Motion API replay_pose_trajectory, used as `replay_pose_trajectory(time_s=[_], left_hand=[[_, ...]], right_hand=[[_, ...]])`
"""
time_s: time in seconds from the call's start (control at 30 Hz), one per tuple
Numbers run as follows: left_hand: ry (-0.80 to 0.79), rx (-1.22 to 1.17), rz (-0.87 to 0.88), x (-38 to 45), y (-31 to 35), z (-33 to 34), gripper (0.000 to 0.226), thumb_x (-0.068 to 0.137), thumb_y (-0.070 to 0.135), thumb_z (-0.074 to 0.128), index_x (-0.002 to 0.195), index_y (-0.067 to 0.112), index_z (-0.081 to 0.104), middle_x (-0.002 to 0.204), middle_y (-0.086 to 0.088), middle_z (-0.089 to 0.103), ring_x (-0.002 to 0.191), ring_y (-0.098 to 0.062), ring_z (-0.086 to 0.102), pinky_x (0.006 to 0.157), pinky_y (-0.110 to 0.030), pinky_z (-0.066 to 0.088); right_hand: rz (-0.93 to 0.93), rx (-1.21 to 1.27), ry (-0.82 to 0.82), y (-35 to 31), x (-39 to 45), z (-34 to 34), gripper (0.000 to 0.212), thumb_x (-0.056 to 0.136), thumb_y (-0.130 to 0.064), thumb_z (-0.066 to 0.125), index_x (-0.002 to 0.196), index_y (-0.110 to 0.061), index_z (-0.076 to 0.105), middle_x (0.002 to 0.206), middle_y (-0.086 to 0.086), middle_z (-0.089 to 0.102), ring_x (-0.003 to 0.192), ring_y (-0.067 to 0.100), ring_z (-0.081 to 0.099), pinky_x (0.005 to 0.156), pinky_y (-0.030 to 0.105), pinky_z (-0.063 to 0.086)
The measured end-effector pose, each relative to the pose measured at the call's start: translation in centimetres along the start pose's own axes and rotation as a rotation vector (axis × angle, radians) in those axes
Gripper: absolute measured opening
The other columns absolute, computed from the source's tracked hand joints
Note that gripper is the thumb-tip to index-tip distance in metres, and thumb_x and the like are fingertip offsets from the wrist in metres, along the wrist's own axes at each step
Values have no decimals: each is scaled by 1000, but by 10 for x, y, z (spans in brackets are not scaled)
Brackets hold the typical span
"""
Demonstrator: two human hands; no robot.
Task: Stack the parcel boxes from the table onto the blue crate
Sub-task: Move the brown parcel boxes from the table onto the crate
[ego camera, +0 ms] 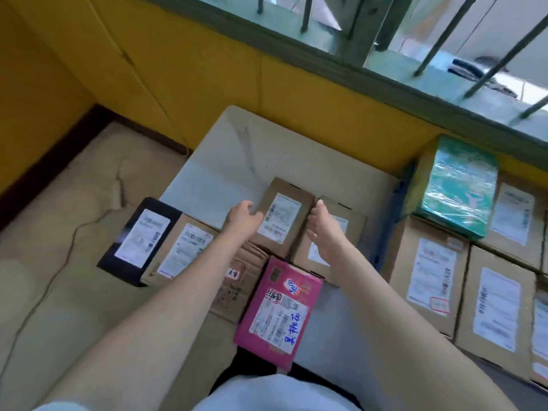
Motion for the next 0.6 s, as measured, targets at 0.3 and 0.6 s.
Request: replay_pose_trajectory(time_s=[0.3, 0.6], left_hand=[[-158, 212, -116, 53, -22, 16, 64, 92, 36, 53, 145, 4, 37, 147, -20, 43, 133, -36, 45, 105, -38, 39], [-286, -27, -215, 74, -24, 36, 75, 87, 48, 55, 145, 4, 40, 145, -19, 48, 127, -36, 50, 104, -42, 45]], right_hand=[[144, 188, 108, -28, 39, 39, 78, 98, -62, 34, 157, -14, 18, 163, 7, 21, 149, 26, 24, 122, 42, 19], [226, 208, 161, -42, 53, 45, 65, 101, -59, 30, 150, -16, 31, 145, 8, 49, 127, 26, 52, 99, 39, 38]])
Point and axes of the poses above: each hand's wrist, its own x-axis towards the middle knuckle, its own z-axis out of the palm, y = z × x, the point moved 2 cm from there along x, towards the middle knuckle
